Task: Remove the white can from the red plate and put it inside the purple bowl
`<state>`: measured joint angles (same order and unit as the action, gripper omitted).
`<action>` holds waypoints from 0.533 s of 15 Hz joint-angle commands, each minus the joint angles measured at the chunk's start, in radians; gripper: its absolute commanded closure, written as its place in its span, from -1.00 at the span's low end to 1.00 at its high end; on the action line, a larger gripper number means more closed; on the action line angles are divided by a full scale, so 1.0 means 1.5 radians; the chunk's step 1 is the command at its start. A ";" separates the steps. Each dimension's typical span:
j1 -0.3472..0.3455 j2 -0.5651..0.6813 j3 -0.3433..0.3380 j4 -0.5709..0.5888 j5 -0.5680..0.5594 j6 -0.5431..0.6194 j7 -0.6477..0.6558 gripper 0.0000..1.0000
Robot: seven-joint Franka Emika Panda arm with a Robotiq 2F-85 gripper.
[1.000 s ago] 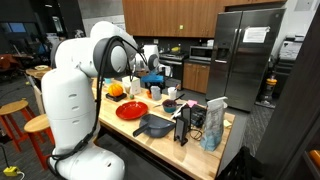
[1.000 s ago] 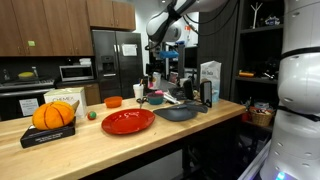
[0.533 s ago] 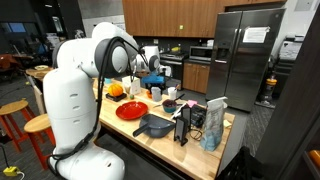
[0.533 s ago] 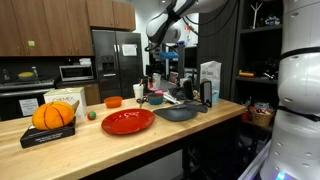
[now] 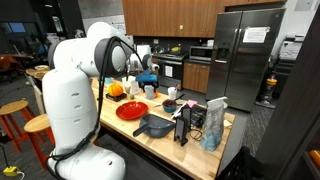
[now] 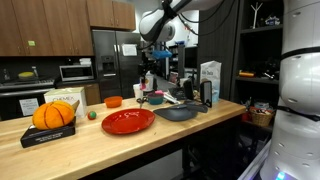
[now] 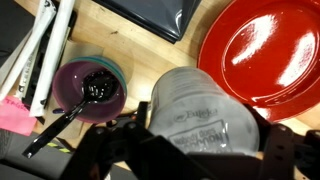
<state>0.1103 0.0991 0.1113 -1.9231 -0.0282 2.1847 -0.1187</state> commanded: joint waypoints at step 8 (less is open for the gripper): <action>0.009 -0.001 0.007 0.002 -0.017 -0.002 0.009 -0.74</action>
<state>0.1247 0.0966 0.1213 -1.9225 -0.0537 2.1847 -0.1058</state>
